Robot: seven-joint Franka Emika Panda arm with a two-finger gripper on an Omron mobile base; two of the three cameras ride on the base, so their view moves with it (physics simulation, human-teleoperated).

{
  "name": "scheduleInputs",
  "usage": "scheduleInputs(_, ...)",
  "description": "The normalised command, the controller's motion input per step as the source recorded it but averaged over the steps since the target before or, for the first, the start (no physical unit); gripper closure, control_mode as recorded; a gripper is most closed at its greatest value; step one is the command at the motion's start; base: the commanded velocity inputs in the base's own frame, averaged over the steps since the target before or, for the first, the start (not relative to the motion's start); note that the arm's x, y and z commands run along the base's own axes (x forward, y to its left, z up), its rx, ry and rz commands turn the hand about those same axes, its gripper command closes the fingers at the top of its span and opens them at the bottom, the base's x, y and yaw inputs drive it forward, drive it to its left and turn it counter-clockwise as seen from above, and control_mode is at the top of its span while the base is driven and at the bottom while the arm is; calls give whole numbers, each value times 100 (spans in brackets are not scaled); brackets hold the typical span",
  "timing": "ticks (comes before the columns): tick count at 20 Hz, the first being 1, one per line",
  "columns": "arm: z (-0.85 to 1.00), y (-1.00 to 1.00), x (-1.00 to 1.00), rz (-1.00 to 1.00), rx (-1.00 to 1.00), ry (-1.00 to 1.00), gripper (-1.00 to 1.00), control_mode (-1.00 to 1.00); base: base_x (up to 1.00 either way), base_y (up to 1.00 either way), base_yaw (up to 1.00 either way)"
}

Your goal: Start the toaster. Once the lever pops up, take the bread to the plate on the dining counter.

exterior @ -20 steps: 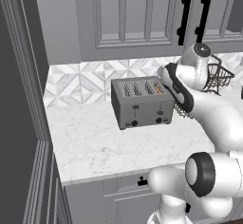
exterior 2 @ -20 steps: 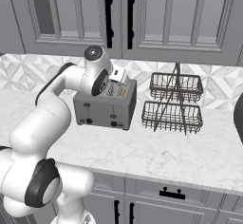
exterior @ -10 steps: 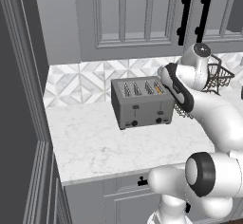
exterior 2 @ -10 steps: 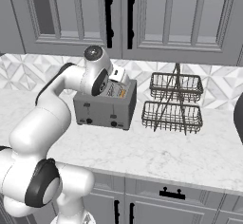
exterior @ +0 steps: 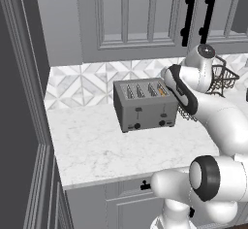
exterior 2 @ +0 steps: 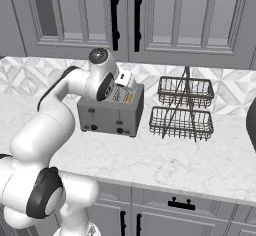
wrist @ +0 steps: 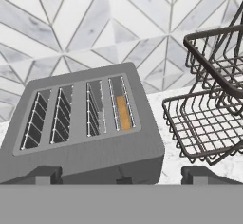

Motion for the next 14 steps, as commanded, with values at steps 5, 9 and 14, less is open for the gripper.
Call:
scheduleInputs(5,0,0,0,0,0,0,-100,-100,0,0,0)
scheduleInputs(9,0,0,0,0,0,0,-100,-100,0,0,0)
scheduleInputs(14,0,0,0,0,0,0,-100,-100,0,0,0)
